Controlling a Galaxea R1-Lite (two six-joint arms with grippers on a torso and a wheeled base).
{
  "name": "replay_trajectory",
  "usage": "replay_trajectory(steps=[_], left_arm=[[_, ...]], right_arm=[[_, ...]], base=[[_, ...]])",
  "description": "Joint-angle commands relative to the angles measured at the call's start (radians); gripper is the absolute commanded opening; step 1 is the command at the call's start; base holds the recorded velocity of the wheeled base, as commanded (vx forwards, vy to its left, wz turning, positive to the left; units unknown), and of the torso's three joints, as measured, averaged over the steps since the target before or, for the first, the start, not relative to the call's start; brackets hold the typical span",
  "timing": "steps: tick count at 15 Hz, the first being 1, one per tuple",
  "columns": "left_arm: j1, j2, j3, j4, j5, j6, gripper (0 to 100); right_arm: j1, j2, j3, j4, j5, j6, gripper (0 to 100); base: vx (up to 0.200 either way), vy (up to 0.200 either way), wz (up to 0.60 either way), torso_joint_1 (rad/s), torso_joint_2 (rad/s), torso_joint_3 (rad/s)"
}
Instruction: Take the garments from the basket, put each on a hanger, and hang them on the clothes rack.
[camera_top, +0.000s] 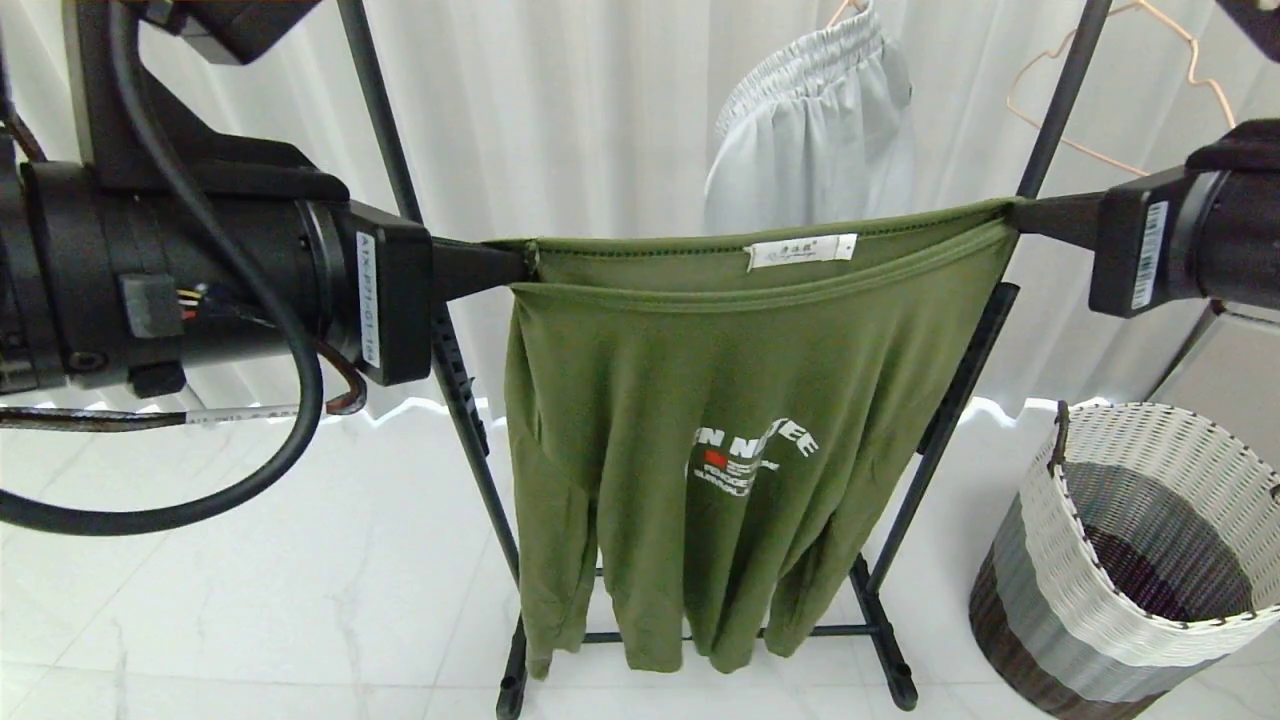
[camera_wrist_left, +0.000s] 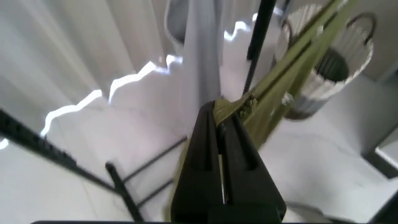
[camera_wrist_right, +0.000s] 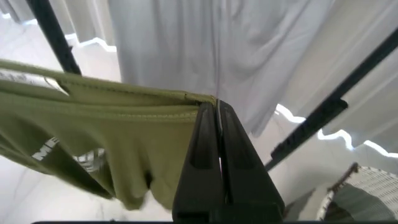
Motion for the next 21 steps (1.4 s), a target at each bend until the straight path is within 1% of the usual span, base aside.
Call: replay_trajectory(steps=[1,2,3,5,6,7,8,9,10,11,16,17,19,21], left_arm=[[-0.015,0.011,0.009,-0.050,0.003,0.006,0],[-0.013,0.027,0.006,-0.091,0.009,0.007,0],[-0.013,0.045,0.003,-0.139,0.020,0.009,0],[-0.015,0.074,0.006,-0.207,0.042,0.010,0],[-0.015,0.083,0.006,-0.214,0.052,0.010,0],[-0.015,0.090,0.004,-0.214,0.055,0.010,0],[-0.015,0.090,0.004,-0.214,0.057,0.010,0],[-0.015,0.087,0.006,-0.214,0.057,0.009,0],[-0.015,0.085,0.006,-0.214,0.057,0.009,0],[-0.015,0.085,0.006,-0.214,0.057,0.009,0],[-0.013,0.079,0.006,-0.214,0.057,0.010,0],[-0.013,0.067,0.003,-0.214,0.059,0.009,0],[-0.013,0.036,0.000,-0.156,0.059,0.009,0],[-0.015,-0.035,-0.013,0.017,0.052,0.004,0]], right_arm=[[0.002,-0.080,-0.002,0.053,0.001,-0.003,0],[0.007,-0.112,-0.004,0.098,0.008,-0.003,0],[0.019,-0.149,-0.004,0.151,0.041,-0.001,0],[0.082,-0.218,-0.002,0.267,0.136,0.007,0],[0.122,-0.244,0.001,0.329,0.173,0.007,0],[0.183,-0.262,0.007,0.378,0.207,0.008,0],[0.226,-0.264,0.010,0.392,0.216,0.016,0],[0.329,-0.256,0.016,0.391,0.218,0.059,0],[0.392,-0.247,0.016,0.389,0.218,0.094,0],[0.427,-0.242,0.017,0.382,0.216,0.111,0],[0.429,-0.252,0.027,0.374,0.213,0.111,0],[0.404,-0.258,0.030,0.378,0.204,0.111,0],[0.341,-0.250,0.030,0.378,0.175,0.109,0],[0.264,-0.219,0.030,0.362,0.149,0.102,0]], base=[[0.000,0.000,0.00,0.000,0.00,0.000],[0.000,0.000,0.00,0.000,0.00,0.000],[0.000,0.000,0.00,0.000,0.00,0.000],[0.000,0.000,0.00,0.000,0.00,0.000],[0.000,0.000,0.00,0.000,0.00,0.000],[0.000,0.000,0.00,0.000,0.00,0.000],[0.000,0.000,0.00,0.000,0.00,0.000],[0.000,0.000,0.00,0.000,0.00,0.000],[0.000,0.000,0.00,0.000,0.00,0.000],[0.000,0.000,0.00,0.000,0.00,0.000],[0.000,0.000,0.00,0.000,0.00,0.000],[0.000,0.000,0.00,0.000,0.00,0.000],[0.000,0.000,0.00,0.000,0.00,0.000],[0.000,0.000,0.00,0.000,0.00,0.000]])
